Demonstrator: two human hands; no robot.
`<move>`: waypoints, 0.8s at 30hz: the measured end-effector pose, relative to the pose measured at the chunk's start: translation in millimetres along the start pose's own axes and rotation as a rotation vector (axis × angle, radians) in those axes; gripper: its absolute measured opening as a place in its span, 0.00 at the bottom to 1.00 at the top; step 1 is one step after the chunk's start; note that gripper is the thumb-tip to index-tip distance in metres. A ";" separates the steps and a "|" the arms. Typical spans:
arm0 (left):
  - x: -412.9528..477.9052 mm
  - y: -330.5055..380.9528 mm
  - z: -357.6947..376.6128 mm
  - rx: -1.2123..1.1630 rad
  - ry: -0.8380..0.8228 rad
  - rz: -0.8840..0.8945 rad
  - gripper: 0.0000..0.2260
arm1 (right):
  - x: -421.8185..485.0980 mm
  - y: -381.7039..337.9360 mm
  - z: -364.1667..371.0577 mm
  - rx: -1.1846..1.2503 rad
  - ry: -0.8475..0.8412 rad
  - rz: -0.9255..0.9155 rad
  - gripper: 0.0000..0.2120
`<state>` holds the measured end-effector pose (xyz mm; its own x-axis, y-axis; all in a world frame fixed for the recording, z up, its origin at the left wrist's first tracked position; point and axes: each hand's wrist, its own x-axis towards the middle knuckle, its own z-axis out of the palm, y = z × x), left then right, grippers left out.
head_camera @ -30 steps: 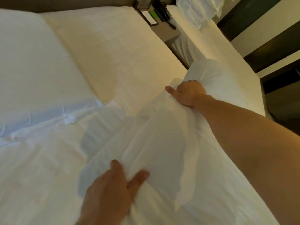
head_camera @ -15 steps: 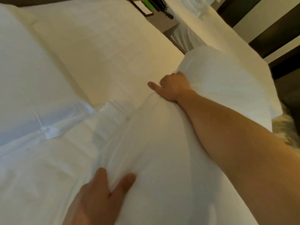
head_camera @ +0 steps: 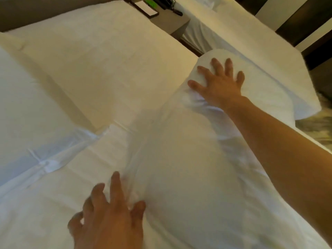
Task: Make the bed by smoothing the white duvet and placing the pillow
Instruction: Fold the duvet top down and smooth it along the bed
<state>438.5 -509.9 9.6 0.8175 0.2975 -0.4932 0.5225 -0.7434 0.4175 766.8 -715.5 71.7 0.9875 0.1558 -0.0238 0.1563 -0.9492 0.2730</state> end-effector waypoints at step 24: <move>33.2 6.6 96.1 0.142 0.188 0.386 0.35 | -30.1 -3.8 35.1 0.233 -0.302 0.076 0.43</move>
<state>445.8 -562.6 -77.4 0.9826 0.0764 -0.1693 0.1432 -0.8920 0.4287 737.2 -726.2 37.6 0.9523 0.0283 -0.3037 0.0486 -0.9970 0.0595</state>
